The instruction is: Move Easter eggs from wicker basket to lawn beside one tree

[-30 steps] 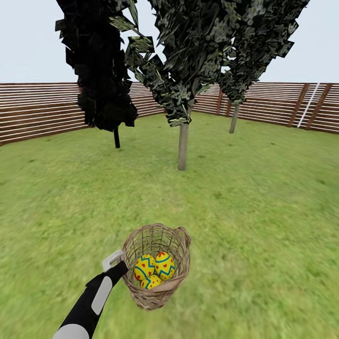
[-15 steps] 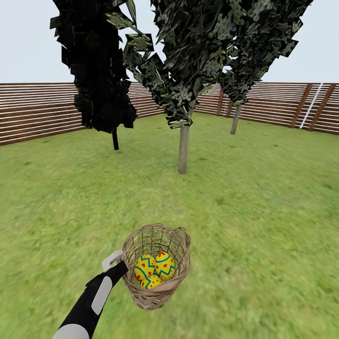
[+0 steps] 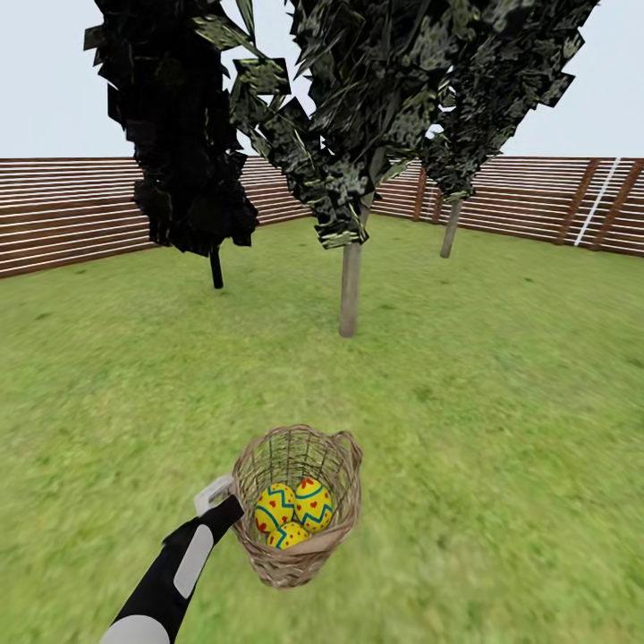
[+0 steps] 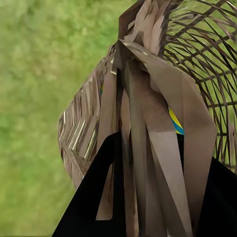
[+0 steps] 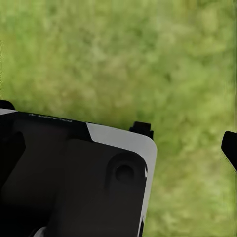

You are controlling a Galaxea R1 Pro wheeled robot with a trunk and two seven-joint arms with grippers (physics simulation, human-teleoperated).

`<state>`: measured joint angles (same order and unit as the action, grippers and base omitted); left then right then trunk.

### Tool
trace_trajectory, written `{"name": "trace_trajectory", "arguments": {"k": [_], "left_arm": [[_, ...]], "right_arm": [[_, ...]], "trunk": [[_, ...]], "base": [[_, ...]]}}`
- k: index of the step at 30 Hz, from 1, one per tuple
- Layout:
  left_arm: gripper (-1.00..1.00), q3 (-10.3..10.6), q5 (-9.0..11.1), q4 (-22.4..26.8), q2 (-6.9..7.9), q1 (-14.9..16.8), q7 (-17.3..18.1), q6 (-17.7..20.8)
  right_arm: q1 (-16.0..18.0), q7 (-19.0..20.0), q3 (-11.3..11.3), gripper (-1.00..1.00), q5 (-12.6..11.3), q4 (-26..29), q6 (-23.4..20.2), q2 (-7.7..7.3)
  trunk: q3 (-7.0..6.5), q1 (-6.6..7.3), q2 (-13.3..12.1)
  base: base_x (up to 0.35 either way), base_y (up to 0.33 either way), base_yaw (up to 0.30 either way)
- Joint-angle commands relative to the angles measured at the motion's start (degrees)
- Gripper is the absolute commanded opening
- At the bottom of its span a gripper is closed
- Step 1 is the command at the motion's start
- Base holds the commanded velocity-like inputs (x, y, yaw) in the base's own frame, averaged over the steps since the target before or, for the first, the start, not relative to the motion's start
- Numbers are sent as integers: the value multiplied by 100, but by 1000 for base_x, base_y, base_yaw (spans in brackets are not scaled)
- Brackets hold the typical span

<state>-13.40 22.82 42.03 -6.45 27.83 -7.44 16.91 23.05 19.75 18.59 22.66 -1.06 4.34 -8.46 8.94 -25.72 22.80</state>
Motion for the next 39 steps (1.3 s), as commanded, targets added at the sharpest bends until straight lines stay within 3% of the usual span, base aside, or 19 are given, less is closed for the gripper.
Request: {"name": "trace_trajectory", "arguments": {"k": [1,7,21,39], "left_arm": [[-100,-14,74,16,-6,4,-29,31],[-100,-14,74,9,-13,6,-29,31],[-100,-14,74,8,-15,5,-29,31],[-100,-14,74,7,-32,7,-29,31]], "right_arm": [[7,12,49,100,59,-72,29,0],[-431,7,57,100,30,-236,40,111],[-768,3,54,100,33,-248,34,229],[-776,-67,66,100,42,-184,32,222]], "trunk": [[11,-7,12],[11,-7,12],[11,-7,12],[11,-7,12]], "base": [[329,0,0],[329,0,0],[329,0,0],[328,0,0]]}}
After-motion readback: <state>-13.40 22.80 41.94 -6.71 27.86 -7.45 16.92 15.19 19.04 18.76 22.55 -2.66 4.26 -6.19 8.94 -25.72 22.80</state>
